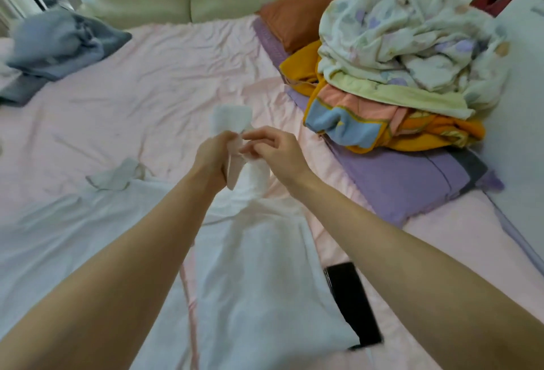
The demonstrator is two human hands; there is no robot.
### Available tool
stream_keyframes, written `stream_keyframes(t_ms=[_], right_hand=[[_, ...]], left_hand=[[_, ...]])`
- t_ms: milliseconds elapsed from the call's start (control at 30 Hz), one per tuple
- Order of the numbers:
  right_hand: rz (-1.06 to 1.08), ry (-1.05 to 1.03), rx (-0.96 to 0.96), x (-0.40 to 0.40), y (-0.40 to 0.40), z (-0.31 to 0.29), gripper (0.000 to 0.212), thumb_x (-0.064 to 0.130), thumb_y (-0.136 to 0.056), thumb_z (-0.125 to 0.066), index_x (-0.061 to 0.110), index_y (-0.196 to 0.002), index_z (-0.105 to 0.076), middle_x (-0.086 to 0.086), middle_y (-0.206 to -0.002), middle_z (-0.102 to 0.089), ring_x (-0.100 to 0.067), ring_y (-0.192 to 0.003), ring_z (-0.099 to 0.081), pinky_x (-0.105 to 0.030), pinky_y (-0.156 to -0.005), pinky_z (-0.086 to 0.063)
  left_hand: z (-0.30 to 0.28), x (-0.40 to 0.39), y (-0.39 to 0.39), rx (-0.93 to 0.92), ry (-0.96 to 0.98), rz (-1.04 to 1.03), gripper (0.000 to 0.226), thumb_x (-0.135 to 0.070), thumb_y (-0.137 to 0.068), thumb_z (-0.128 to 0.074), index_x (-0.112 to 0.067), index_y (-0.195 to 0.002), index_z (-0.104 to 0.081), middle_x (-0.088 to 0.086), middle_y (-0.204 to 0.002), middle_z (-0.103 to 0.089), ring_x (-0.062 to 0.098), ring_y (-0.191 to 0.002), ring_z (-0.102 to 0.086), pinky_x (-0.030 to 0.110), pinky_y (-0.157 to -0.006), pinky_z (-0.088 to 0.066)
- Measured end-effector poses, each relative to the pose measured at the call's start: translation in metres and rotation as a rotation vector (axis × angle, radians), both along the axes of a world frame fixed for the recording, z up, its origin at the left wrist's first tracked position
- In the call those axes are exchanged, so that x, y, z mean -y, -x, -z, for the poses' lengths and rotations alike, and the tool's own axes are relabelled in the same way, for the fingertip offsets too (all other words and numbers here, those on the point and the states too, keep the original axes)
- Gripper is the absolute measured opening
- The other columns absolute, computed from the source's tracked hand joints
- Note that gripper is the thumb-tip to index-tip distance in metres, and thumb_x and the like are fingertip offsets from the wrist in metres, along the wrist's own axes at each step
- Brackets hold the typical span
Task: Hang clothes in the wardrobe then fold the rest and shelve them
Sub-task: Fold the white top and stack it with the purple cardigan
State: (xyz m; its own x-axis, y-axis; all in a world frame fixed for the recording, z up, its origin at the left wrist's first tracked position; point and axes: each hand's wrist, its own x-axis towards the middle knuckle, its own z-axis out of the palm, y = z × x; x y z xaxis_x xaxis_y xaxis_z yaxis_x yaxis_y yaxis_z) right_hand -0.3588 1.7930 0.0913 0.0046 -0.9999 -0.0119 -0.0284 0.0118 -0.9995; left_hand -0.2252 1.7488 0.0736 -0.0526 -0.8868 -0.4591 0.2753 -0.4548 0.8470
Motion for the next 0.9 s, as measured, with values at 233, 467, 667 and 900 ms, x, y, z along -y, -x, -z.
stream_keyframes(t_ms=[233, 467, 667, 900], right_hand=[[-0.088, -0.184, -0.545, -0.013, -0.104, 0.031, 0.082, 0.013, -0.076, -0.069, 0.016, -0.146, -0.026, -0.009, -0.143, -0.038, -0.026, -0.129, -0.040, -0.038, -0.103, -0.040], [0.011, -0.236, -0.818, -0.030, -0.258, 0.092, 0.092, 0.030, -0.079, -0.075, 0.014, -0.150, -0.019, -0.010, -0.152, -0.026, -0.029, -0.138, -0.028, -0.039, -0.112, -0.029], [0.083, -0.145, -0.717, -0.027, -0.388, 0.129, 0.033, 0.017, -0.093, -0.050, 0.007, -0.123, -0.058, -0.015, -0.130, -0.052, -0.032, -0.120, -0.049, -0.034, -0.097, -0.038], [0.002, 0.018, -0.741, -0.056, -0.457, 0.154, 0.050, 0.012, -0.102, -0.033, 0.020, -0.150, -0.028, -0.003, -0.160, -0.013, -0.014, -0.148, -0.005, -0.024, -0.116, -0.006]], left_hand=[[-0.011, -0.010, -0.147, 0.181, 0.071, -0.199, 0.061, -0.019, -0.058, -0.068, 0.001, -0.115, -0.060, 0.018, -0.075, -0.062, 0.030, -0.065, -0.057, 0.038, -0.072, -0.048], [0.015, -0.039, -0.309, 0.180, 0.070, -0.241, 0.014, -0.002, -0.086, -0.055, -0.001, -0.098, -0.061, 0.016, -0.073, -0.065, 0.028, -0.060, -0.058, 0.032, -0.055, -0.048], [0.049, -0.079, -0.441, 0.276, -0.014, -0.204, 0.013, -0.008, -0.089, -0.057, -0.007, -0.101, -0.062, 0.012, -0.078, -0.064, 0.022, -0.066, -0.060, 0.031, -0.064, -0.050], [0.078, -0.097, -0.522, -0.031, 0.119, -0.156, 0.046, -0.016, -0.075, -0.078, -0.001, -0.116, -0.064, 0.017, -0.111, -0.069, 0.022, -0.089, -0.069, 0.035, -0.078, -0.057]])
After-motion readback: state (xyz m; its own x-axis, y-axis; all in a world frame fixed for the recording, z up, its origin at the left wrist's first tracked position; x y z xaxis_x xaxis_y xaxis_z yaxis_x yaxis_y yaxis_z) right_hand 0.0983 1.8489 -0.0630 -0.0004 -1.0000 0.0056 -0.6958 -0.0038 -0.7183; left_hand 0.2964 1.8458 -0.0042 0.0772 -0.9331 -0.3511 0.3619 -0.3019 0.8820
